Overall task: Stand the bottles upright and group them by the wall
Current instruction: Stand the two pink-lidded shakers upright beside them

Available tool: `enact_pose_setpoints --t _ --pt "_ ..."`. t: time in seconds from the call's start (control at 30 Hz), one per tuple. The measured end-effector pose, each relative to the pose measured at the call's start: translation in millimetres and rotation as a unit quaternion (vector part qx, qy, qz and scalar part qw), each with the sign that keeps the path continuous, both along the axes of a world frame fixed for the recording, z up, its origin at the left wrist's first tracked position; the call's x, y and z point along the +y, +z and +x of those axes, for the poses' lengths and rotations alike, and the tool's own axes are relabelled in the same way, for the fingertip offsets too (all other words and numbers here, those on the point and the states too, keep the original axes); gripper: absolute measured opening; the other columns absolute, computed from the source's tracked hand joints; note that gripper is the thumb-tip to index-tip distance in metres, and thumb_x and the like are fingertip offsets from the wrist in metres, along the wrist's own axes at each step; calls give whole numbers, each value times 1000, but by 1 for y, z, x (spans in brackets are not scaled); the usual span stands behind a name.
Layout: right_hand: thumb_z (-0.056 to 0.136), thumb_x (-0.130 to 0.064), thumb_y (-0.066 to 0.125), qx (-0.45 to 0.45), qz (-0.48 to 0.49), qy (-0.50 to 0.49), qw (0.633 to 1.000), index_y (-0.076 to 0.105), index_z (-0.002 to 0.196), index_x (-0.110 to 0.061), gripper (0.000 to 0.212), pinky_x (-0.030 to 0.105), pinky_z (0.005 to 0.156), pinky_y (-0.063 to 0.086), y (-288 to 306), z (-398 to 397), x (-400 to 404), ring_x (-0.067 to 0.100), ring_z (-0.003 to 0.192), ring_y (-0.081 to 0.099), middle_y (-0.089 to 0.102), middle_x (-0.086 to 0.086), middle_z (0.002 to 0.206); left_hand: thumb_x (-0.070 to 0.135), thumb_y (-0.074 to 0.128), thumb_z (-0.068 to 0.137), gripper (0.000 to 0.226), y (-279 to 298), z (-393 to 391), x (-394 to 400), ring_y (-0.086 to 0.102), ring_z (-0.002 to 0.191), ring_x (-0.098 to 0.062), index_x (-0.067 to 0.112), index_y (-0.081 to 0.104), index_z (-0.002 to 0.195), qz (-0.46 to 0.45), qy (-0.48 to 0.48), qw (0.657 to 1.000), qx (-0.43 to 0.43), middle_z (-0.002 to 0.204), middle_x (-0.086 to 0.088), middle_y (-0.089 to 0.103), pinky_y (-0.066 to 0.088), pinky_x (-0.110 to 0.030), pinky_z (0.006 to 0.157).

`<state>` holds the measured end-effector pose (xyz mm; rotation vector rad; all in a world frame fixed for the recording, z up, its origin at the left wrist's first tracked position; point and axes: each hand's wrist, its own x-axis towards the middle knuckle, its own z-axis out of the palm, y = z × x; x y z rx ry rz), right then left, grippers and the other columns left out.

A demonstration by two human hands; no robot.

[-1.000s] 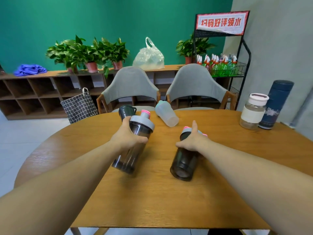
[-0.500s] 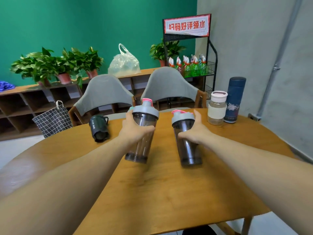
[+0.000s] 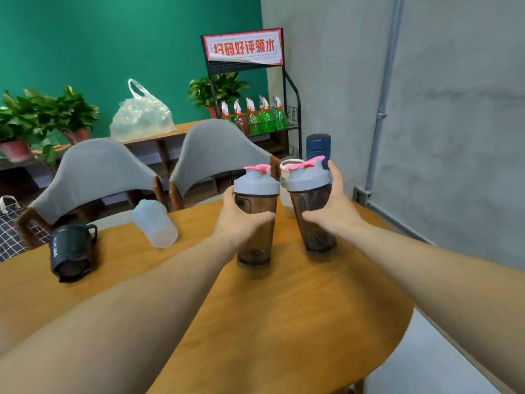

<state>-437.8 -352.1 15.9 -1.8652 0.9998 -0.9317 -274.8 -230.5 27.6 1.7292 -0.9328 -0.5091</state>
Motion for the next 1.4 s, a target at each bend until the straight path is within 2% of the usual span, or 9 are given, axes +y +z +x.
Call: enact_pose_setpoints --t 0.33,0.47,0.8,0.87,0.97,1.03,1.1,1.27,1.4 --pt "65 -6 85 -56 -21 -49 997 12 152 -36 117 44 108 42 -24 -34 -73 25 134 40 36 3 149 21 89 68 105 -25 -39 -86 40 136 -24 24 23 149 2 -22 1000 9 147 -1 42 41 -49 108" --pt "65 -4 85 -86 -23 -48 995 15 149 -37 114 33 99 43 -34 -34 -94 24 133 41 34 1 149 19 89 68 102 -34 -47 -106 43 133 -22 25 24 147 -5 -27 1000 13 142 2 45 42 -47 107" --pt "69 -2 83 -125 -17 -11 992 16 148 -35 110 30 98 45 -52 -29 -112 19 127 44 37 0 146 21 91 65 107 -50 -51 -127 46 128 -16 25 22 146 -48 2 999 11 129 9 47 44 -45 107" --pt "70 -1 83 -128 -13 -9 992 15 149 -34 110 23 93 45 -53 -29 -114 18 125 44 37 0 145 20 90 65 106 -51 -52 -130 45 121 -11 25 22 146 -54 2 999 8 123 12 46 44 -41 106" --pt "72 1 82 -125 -9 1 992 14 150 -34 109 1 74 41 -53 -30 -117 10 119 41 36 -7 138 18 90 67 104 -52 -54 -132 45 119 -10 24 22 146 -64 12 998 9 120 14 45 45 -36 103" --pt "73 1 81 -121 -7 7 993 13 150 -34 109 -2 70 38 -54 -32 -119 7 119 38 33 -10 134 18 90 67 105 -54 -57 -134 46 124 -13 24 21 146 -70 24 997 9 124 12 45 44 -37 105" --pt "73 0 82 -111 -8 13 994 11 151 -34 110 1 78 36 -53 -33 -122 5 120 35 32 -13 133 19 90 66 107 -55 -59 -136 45 129 -16 24 20 147 -72 35 997 11 131 9 47 43 -41 107" --pt "73 1 82 -100 8 34 994 5 153 -38 117 29 99 43 -50 -33 -129 10 129 38 32 -10 148 23 91 64 111 -55 -64 -140 43 133 -18 26 19 148 -73 53 996 19 141 3 45 41 -45 109" --pt "71 -6 86 -101 16 24 995 3 153 -40 122 34 106 39 -51 -36 -126 19 142 32 25 -7 158 25 92 62 112 -52 -65 -138 41 135 -19 25 20 147 -57 46 997 20 143 2 44 40 -47 110"
